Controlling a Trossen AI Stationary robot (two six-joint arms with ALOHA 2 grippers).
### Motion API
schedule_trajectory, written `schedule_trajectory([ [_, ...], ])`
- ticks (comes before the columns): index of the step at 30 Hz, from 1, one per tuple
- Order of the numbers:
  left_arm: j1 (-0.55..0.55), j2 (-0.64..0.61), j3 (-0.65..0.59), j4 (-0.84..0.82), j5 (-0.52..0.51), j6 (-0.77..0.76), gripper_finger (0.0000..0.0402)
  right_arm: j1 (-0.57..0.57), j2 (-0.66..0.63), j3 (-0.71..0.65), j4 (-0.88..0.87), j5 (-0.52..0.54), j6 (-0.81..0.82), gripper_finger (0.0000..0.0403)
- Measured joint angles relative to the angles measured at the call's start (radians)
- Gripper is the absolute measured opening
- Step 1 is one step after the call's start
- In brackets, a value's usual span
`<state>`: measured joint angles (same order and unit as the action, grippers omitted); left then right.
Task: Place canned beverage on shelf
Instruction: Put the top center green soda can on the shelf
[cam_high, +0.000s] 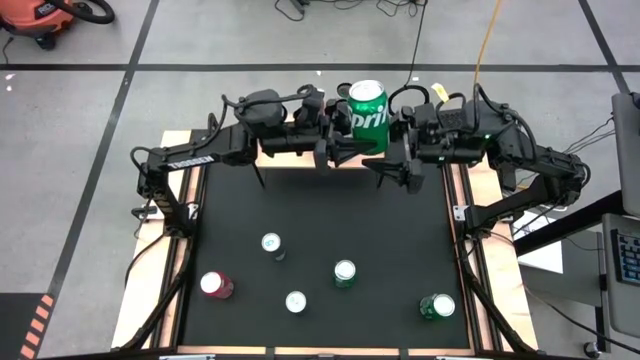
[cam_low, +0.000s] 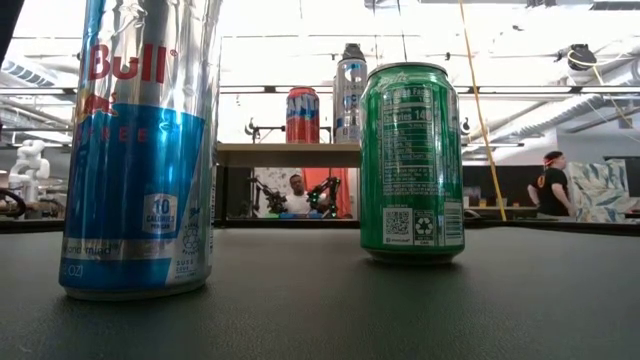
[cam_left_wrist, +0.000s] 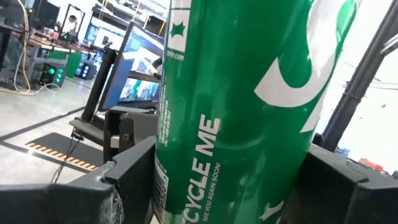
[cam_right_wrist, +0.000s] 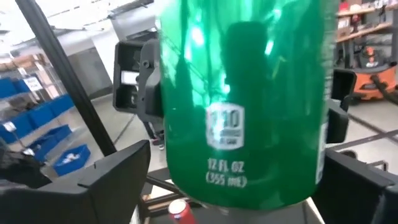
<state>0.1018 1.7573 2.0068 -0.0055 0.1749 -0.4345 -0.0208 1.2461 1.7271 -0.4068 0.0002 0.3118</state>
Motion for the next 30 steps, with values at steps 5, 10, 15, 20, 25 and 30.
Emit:
schedule_trajectory([
  [5,-0.013,0.001,0.000,-0.009,0.000,0.066,0.0302,0.000,-0.001,0.000,-0.022,0.002,0.010,0.0372],
  [10,-0.022,0.002,0.000,-0.006,0.000,0.077,0.0302,0.000,-0.001,0.000,-0.024,-0.001,-0.046,0.0374],
  [15,-0.023,0.001,0.000,-0.003,0.000,0.078,0.0302,0.000,-0.001,0.000,-0.025,-0.003,-0.083,0.0374],
  [20,-0.029,0.001,0.000,-0.003,0.005,0.136,0.0302,0.000,-0.001,0.001,-0.024,-0.003,-0.083,0.0362],
  [25,-0.043,0.002,-0.001,-0.007,0.006,0.188,0.0302,0.000,-0.001,0.001,-0.030,-0.006,-0.054,0.0342],
  [30,-0.043,0.002,-0.002,-0.010,0.005,0.188,0.0302,0.000,-0.001,0.001,-0.031,-0.007,-0.062,0.0325],
])
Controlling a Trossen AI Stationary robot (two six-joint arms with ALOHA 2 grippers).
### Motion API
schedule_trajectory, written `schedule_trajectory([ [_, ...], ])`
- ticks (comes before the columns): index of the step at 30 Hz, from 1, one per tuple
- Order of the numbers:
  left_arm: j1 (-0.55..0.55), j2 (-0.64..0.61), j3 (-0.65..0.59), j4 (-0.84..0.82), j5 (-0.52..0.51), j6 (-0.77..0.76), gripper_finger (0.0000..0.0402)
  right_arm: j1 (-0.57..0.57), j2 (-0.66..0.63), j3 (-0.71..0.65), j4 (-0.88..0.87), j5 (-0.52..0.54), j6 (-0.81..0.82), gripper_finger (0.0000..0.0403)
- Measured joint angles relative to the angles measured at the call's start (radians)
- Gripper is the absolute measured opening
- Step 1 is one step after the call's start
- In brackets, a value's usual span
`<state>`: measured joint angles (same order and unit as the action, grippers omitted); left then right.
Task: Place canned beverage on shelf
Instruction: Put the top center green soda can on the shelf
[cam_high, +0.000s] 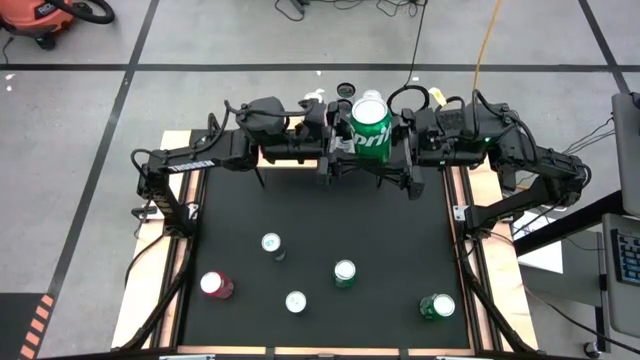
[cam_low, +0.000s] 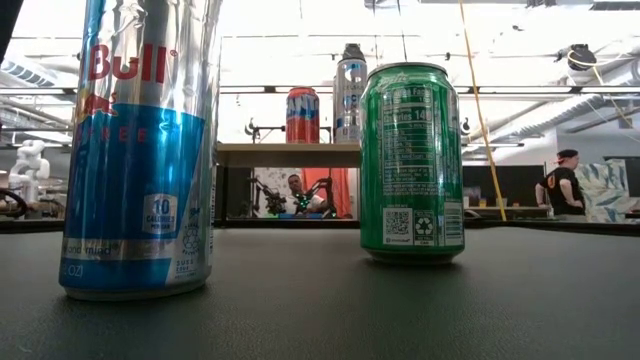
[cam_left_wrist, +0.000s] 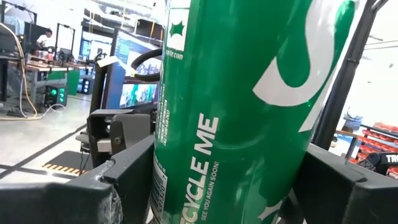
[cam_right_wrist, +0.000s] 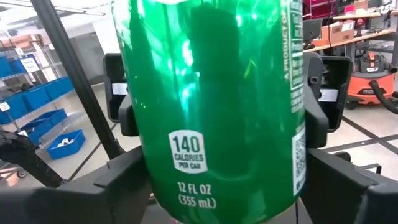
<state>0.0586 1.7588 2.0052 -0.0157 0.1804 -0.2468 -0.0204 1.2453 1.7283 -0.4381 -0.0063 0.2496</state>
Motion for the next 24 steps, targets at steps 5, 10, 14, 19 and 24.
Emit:
schedule_trajectory([
  [5,0.000,0.000,0.000,-0.040,-0.002,0.001,0.0302,0.000,0.001,0.000,-0.014,-0.007,-0.008,0.0299],
  [10,-0.001,0.000,0.000,-0.047,-0.012,0.002,0.0302,0.000,0.001,0.000,-0.012,-0.018,-0.023,0.0276],
  [14,-0.001,0.000,0.000,-0.049,-0.013,0.001,0.0302,0.000,0.001,0.000,-0.009,-0.018,-0.027,0.0276],
  [19,-0.002,0.000,0.000,-0.047,-0.032,-0.021,0.0309,0.000,0.001,0.000,-0.007,-0.023,-0.027,0.0275],
  [24,-0.003,0.000,0.000,-0.042,-0.050,-0.039,0.0350,-0.001,0.001,0.000,-0.009,-0.021,-0.042,0.0276],
])
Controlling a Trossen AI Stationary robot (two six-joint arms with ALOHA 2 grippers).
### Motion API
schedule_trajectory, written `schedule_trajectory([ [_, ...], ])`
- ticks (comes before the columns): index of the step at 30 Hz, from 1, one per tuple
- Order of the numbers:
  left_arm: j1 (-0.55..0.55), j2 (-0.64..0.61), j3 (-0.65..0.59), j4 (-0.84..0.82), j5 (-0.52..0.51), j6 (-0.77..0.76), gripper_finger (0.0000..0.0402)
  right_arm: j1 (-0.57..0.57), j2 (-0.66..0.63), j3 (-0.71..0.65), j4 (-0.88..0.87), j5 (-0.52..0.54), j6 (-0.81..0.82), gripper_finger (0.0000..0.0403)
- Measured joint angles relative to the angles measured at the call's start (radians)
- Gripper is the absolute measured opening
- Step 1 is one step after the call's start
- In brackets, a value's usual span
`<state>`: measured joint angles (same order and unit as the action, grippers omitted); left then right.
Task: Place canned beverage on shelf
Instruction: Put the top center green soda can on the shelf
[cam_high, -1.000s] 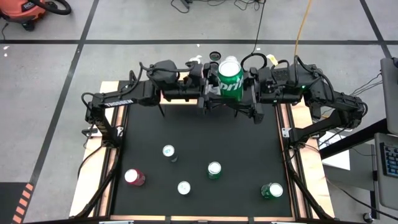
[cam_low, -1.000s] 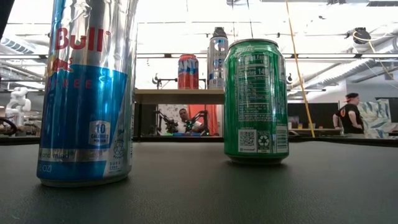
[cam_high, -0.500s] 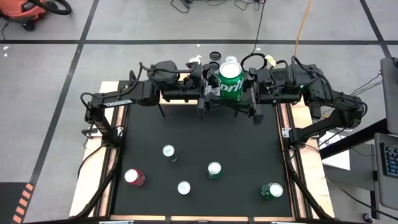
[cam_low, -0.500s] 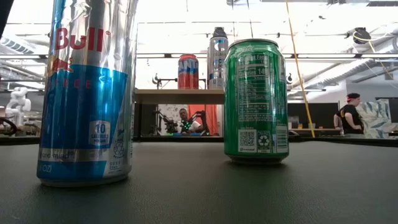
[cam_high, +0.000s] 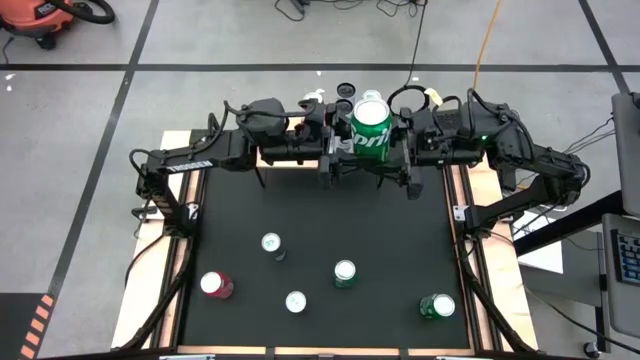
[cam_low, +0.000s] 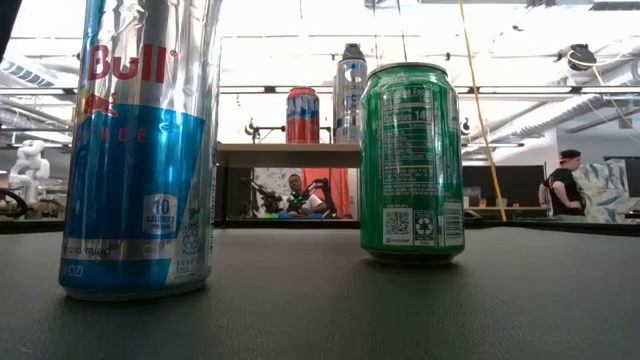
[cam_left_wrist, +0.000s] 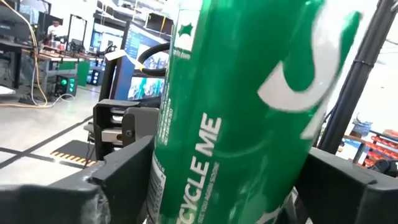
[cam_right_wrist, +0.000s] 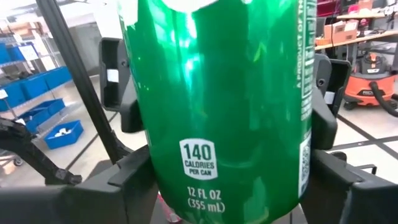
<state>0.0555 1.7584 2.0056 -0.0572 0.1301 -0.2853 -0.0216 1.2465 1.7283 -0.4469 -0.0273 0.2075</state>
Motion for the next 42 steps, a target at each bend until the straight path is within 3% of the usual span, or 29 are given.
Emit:
schedule_trajectory([
  [7,0.000,0.001,0.000,0.053,-0.012,-0.009,0.0383,0.000,0.000,0.000,0.012,0.003,-0.023,0.0276],
  [17,-0.001,0.000,-0.001,0.073,-0.081,0.007,0.0385,0.000,0.000,0.000,0.009,0.000,-0.030,0.0276],
  [42,0.013,-0.039,-0.002,0.155,-0.086,0.013,0.0385,0.000,0.000,0.000,0.002,-0.005,-0.028,0.0277],
])
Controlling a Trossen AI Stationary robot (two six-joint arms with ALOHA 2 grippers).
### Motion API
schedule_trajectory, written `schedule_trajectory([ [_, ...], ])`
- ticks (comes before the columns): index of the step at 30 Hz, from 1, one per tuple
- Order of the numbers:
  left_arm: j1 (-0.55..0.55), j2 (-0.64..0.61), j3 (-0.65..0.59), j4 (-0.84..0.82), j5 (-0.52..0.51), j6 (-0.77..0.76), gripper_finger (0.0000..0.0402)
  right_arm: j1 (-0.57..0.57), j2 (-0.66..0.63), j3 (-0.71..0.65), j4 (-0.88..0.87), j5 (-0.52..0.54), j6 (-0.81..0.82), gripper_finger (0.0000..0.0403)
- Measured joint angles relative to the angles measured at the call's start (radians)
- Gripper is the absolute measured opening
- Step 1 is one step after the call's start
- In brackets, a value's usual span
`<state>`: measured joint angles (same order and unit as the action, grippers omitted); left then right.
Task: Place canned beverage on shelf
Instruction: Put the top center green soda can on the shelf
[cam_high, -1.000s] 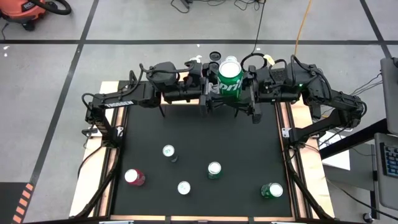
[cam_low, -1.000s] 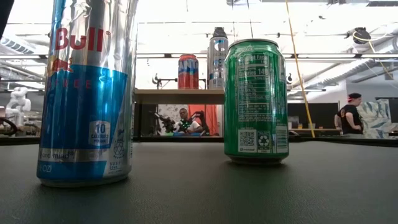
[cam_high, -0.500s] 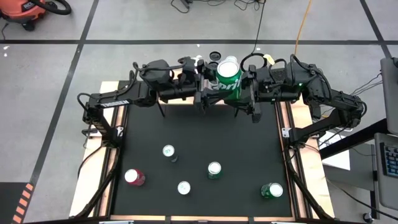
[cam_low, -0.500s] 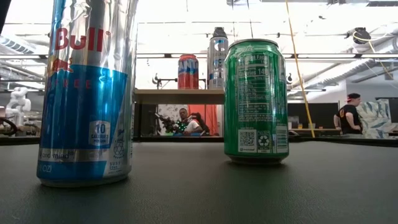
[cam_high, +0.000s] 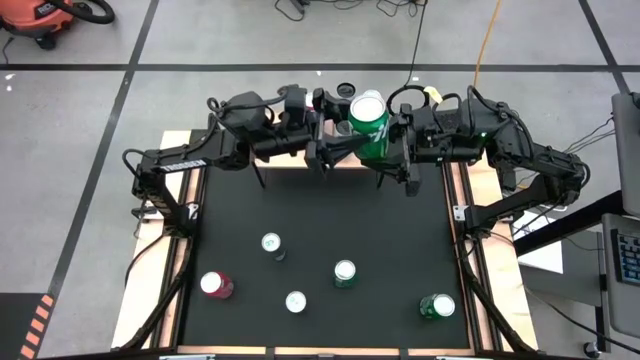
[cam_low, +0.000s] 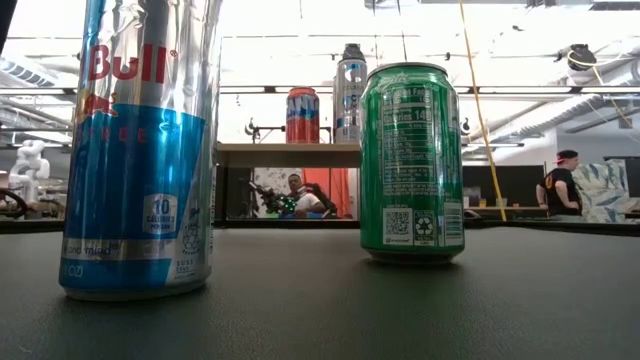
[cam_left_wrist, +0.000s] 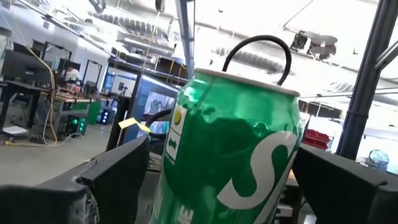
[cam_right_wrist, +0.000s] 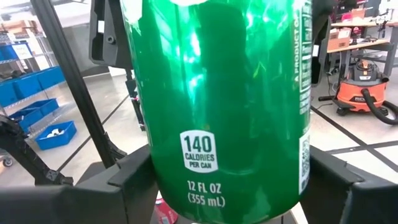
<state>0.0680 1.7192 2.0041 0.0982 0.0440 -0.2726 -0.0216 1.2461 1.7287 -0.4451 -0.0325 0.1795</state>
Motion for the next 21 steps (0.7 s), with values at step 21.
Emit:
schedule_trajectory([
  [21,0.032,-0.040,0.003,-0.051,0.098,-0.075,0.0385,0.002,0.000,0.000,-0.032,-0.013,0.011,0.0277],
])
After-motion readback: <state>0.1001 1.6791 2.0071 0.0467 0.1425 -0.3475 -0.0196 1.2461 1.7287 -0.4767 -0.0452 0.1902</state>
